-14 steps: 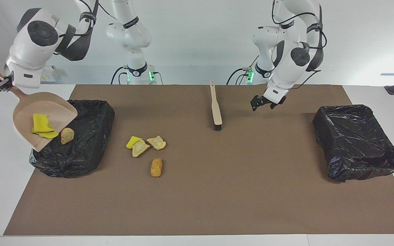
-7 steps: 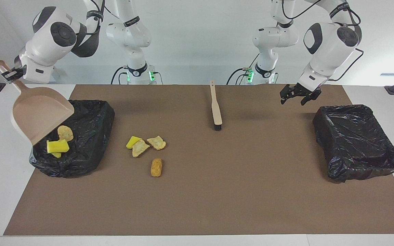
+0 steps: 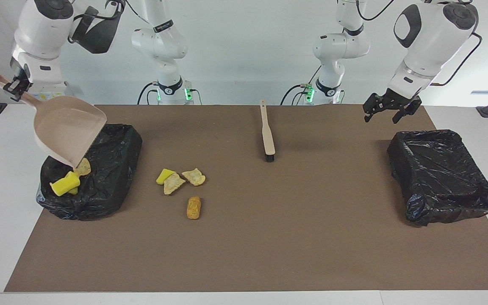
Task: Sweep and dump trash in bin
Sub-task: 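Tip the dustpan over the black bag with the right gripper, then set the dustpan down near the brush with the right gripper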
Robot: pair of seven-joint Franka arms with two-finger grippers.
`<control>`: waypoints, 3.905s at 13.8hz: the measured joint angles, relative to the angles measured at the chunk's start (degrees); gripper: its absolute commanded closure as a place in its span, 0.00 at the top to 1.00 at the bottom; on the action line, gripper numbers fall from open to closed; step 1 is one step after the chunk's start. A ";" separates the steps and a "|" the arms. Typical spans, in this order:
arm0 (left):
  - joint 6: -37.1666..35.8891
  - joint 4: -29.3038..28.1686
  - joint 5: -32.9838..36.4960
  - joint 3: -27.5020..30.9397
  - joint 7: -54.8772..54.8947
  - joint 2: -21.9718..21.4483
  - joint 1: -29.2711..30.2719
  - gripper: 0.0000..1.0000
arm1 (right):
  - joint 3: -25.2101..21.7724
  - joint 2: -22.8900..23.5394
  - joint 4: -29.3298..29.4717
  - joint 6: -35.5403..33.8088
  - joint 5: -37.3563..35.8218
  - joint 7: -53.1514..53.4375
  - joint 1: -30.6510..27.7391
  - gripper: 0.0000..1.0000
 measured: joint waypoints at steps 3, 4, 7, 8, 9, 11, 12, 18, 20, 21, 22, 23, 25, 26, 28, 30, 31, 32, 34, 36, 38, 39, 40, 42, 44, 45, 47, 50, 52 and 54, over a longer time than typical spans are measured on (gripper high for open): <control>-0.52 5.63 0.16 -0.01 -0.01 3.34 0.00 1.00 | 0.07 0.00 0.70 -2.23 7.94 -2.41 0.00 0.00; -0.55 6.54 0.16 0.00 -0.04 3.84 0.01 1.00 | 0.16 0.00 0.76 -3.19 10.55 -2.51 0.13 0.00; -0.55 7.42 0.16 -0.01 -0.07 4.11 0.01 1.00 | 0.76 0.00 0.83 -5.47 19.35 -2.30 0.19 0.00; -0.56 7.55 0.16 -0.02 -0.09 4.11 0.01 1.00 | 0.91 -0.01 0.90 -6.27 21.53 -0.55 0.20 0.00; -0.55 7.63 0.16 -0.07 -0.24 4.11 0.01 1.00 | 1.02 -0.06 1.00 -7.71 22.94 3.92 0.21 0.00; -0.55 7.74 0.16 -0.28 -0.81 4.11 0.01 1.00 | 1.15 -0.23 1.14 -10.64 24.47 15.33 0.91 0.00; -0.55 7.77 0.16 -0.40 -1.05 4.11 0.01 1.00 | 1.25 -0.32 1.15 -11.77 25.26 20.52 1.83 0.00; -0.55 7.82 0.16 -0.66 -1.31 4.10 0.00 1.00 | 1.87 -0.59 1.16 -13.79 34.68 50.09 6.99 0.00; -0.55 7.82 0.16 -0.69 -1.33 4.10 0.01 1.00 | 2.23 -0.56 1.15 -13.80 37.30 58.58 8.71 0.00; -0.55 7.82 0.16 -0.69 -1.33 4.10 0.00 1.00 | 2.34 -0.48 1.15 -13.80 38.83 63.56 10.21 0.00; -0.55 7.82 0.16 -0.70 -1.34 4.10 0.00 1.00 | 2.46 -0.27 1.15 -13.79 40.62 68.66 11.81 0.00; -0.55 7.82 0.16 -0.71 -1.34 4.10 0.00 1.00 | 2.57 0.08 1.20 -13.77 42.07 73.57 13.54 0.00; -0.55 7.82 0.16 -0.75 -1.34 4.10 0.00 1.00 | 2.71 1.64 2.22 -13.64 43.10 82.87 18.07 0.00; -0.55 7.82 0.16 -0.77 -1.34 4.10 0.00 1.00 | 2.76 3.12 3.37 -13.59 43.34 87.30 20.67 0.00; -0.55 7.82 0.16 -0.80 -1.34 4.10 0.00 1.00 | 2.87 6.79 5.63 -13.41 43.42 95.86 25.70 0.00; -0.55 7.82 0.16 -0.80 -1.35 4.10 0.00 1.00 | 2.93 11.28 8.75 -12.91 43.48 100.48 29.38 0.00; -0.55 7.82 0.16 -0.80 -1.35 4.10 0.00 1.00 | 2.90 13.93 10.78 -12.86 43.48 103.23 31.25 0.00; -0.55 7.82 0.16 -0.80 -1.35 4.10 0.00 1.00 | 2.88 16.59 12.71 -12.70 43.49 106.32 33.26 0.00; -0.55 7.82 0.16 -0.81 -1.35 4.10 0.00 1.00 | 2.90 22.08 16.60 -11.19 43.48 111.62 37.22 0.00; -0.55 7.82 0.16 -0.81 -1.35 4.10 0.00 1.00 | 2.86 26.95 19.98 -9.50 43.47 115.00 40.04 0.00; -0.55 7.82 0.16 -0.81 -1.36 4.10 0.00 1.00 | 2.78 31.02 22.46 -6.94 43.46 117.42 41.71 0.00; -0.55 7.82 0.16 -0.81 -1.36 4.10 0.00 1.00 | 2.75 32.78 23.46 -5.44 43.46 117.87 42.32 0.00; -0.55 7.82 0.16 -0.81 -1.36 4.10 0.00 1.00 | 2.71 34.39 24.36 -4.13 43.46 118.25 42.80 0.00; -0.55 7.82 0.16 -0.84 -1.36 4.10 -0.01 1.00 | 2.67 38.04 26.85 -1.80 43.46 120.43 43.95 0.00; -0.55 7.82 0.16 -0.85 -1.36 4.10 -0.01 1.00 | 2.67 42.00 29.69 0.38 43.46 122.38 45.32 0.00; -0.55 7.82 0.16 -0.86 -1.36 4.10 -0.01 1.00 | 2.65 43.63 30.60 1.67 43.46 123.00 45.85 0.00; -0.55 7.82 0.16 -0.88 -1.37 4.10 -0.01 1.00 | 2.55 45.36 31.38 3.26 43.67 123.57 45.91 0.00; -0.55 7.82 0.16 -0.88 -1.37 4.10 -0.01 1.00 | 2.21 45.52 31.56 3.29 44.63 123.57 45.28 1.00; -0.55 7.82 0.16 -0.88 -1.37 4.10 -0.01 1.00 | 2.25 45.39 31.97 2.39 44.76 123.60 45.30 1.00; -0.52 7.82 0.16 -0.90 -1.47 4.10 -0.02 1.00 | 2.37 45.09 32.07 1.88 44.83 124.68 45.51 1.00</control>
